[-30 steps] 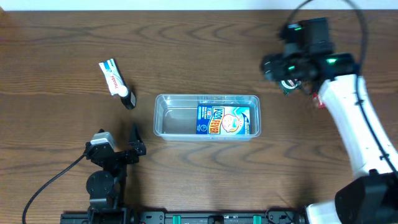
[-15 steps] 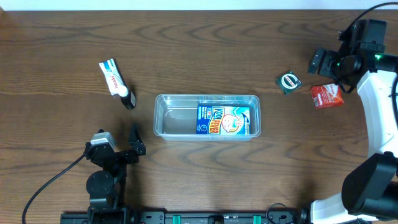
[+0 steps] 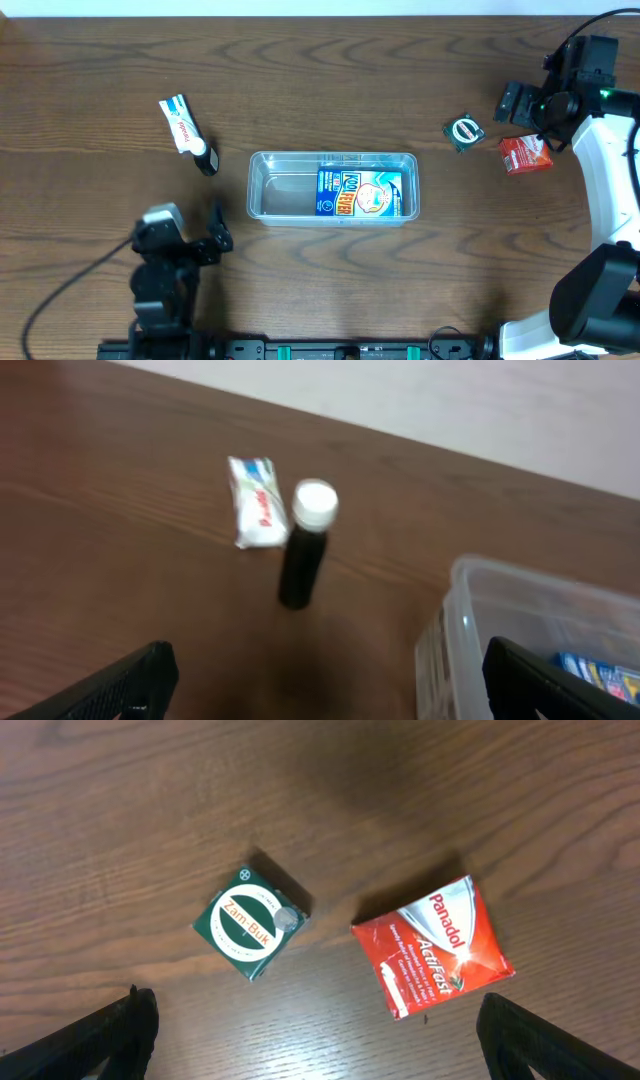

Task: Pack container
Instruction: 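Reach the left gripper to the white Panadol box and grasp it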

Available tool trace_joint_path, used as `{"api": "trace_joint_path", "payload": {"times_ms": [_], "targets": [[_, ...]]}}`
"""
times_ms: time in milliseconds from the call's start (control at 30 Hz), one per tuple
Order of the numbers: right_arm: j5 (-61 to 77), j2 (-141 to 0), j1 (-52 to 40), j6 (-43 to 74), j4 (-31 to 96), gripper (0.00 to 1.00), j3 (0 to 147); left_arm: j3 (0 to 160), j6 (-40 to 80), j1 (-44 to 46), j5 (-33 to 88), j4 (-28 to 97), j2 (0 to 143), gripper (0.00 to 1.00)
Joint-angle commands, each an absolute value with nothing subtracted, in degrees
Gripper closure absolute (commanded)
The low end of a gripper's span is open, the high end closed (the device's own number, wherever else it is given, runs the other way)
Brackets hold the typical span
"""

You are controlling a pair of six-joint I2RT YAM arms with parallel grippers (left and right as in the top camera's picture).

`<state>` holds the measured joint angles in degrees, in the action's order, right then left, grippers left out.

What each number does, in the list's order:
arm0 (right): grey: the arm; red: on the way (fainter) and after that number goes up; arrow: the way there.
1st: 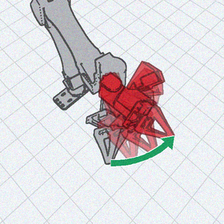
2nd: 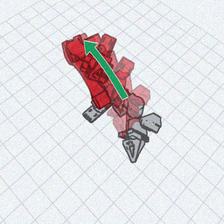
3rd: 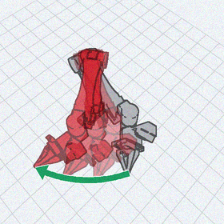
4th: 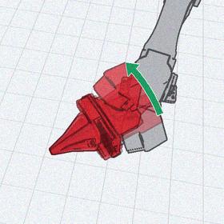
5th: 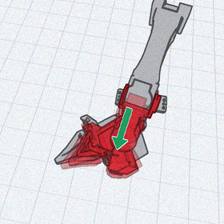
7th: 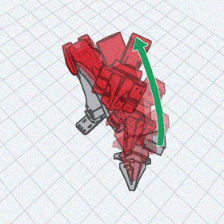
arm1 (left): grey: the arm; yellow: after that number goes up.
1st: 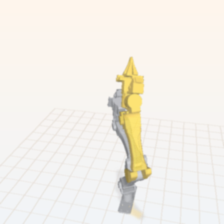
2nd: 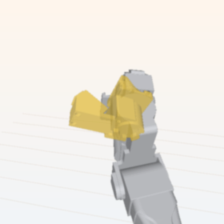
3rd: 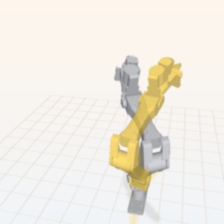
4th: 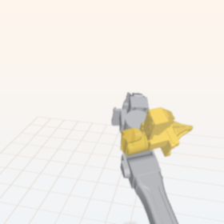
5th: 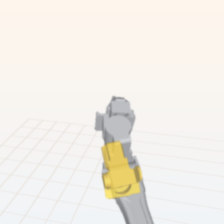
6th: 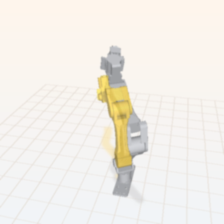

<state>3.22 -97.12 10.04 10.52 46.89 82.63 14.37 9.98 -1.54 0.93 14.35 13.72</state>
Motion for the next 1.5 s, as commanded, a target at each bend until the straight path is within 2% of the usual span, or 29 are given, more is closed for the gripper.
{"api": "trace_joint_path", "payload": {"times_ms": [0, 267, 467, 600, 1000, 1267, 1467], "targets": [[4.08, -97.51, 9.74, 11.51, 46.81, 0.01, 82.28, 26.41, 8.80, -2.83, -1.91, 15.75, 25.76, 0.02], [4.10, -97.54, 7.75, 8.88, 46.74, 0.01, 82.28, 62.11, 8.80, -6.57, 1.93, 34.87, 67.66, 0.02], [4.10, -97.51, 6.81, 7.14, 47.22, 0.01, 82.28, 81.49, 8.75, -6.83, 3.20, 43.79, 88.16, 0.02], [4.10, -97.51, 6.44, 6.94, 47.40, 0.01, 82.28, 83.59, 8.38, -6.83, 7.11, 41.67, 92.68, 0.02], [4.03, -97.54, 6.35, 7.68, 47.13, 0.01, 82.28, 83.61, 10.15, -11.88, 6.02, 33.54, 101.82, 0.02], [4.03, -97.54, 6.35, 7.66, 47.62, 0.01, 82.28, 83.61, 10.13, -11.73, 4.58, 26.30, 109.08, 0.02], [3.88, -97.54, 6.35, 7.68, 47.57, 0.01, 82.28, 83.61, 10.11, -11.73, 2.94, 26.44, 112.75, 0.02]]}}
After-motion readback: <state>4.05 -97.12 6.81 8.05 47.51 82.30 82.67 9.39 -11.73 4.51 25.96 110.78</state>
